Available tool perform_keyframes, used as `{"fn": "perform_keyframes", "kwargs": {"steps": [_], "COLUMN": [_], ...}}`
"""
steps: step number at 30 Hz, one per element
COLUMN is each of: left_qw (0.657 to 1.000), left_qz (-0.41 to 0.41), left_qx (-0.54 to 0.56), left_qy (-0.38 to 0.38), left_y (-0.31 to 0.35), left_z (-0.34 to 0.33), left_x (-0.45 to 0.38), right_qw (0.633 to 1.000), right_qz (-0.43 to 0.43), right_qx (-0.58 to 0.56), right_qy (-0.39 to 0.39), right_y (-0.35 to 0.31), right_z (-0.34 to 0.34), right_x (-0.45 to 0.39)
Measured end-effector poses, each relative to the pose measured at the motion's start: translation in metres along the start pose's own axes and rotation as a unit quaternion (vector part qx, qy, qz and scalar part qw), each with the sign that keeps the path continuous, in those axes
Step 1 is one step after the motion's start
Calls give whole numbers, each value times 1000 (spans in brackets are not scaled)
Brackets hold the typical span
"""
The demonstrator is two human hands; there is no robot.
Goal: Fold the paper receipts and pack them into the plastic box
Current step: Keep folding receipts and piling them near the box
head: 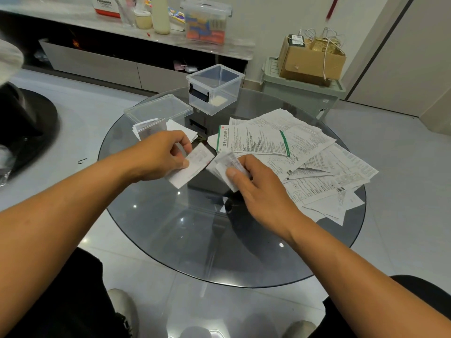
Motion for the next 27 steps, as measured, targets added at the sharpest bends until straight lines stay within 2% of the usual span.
{"fn": "perform_keyframes", "kwargs": {"steps": [5, 9, 14, 17, 20, 27], "left_qw": [992, 977, 984, 985, 980, 930], "left_qz": [-11, -28, -51, -51, -45, 24], "left_qx": [103, 189, 142, 121, 146, 338], "left_qy": [-68, -95, -99, -113, -126, -143], "left_y": [6, 14, 18, 17, 20, 30], "left_z": [-2, -8, -17, -22, -23, -29], "left_x": [9, 15, 18, 20, 22, 22], "right_qw": [988, 961, 937, 944, 960, 986], "right_qz": [-64, -108, -94, -71, -59, -61], "right_qx": [-118, -243, -325, -315, -271, -143], "right_qy": [79, 82, 88, 61, 43, 60], "right_y": [2, 2, 0, -3, -4, -1], "right_z": [5, 2, 4, 4, 2, -1], "right_x": [-7, -10, -10, -10, -8, -7]}}
Point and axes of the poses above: each hand's wrist, its own x-axis away from the middle knuckle, its own z-axis out of the back of the hand, y = z × x, the point moved 3 cm from there along -x, towards the middle knuckle, and after that the axes turned 5 degrees about z, right-handed, at the moved point
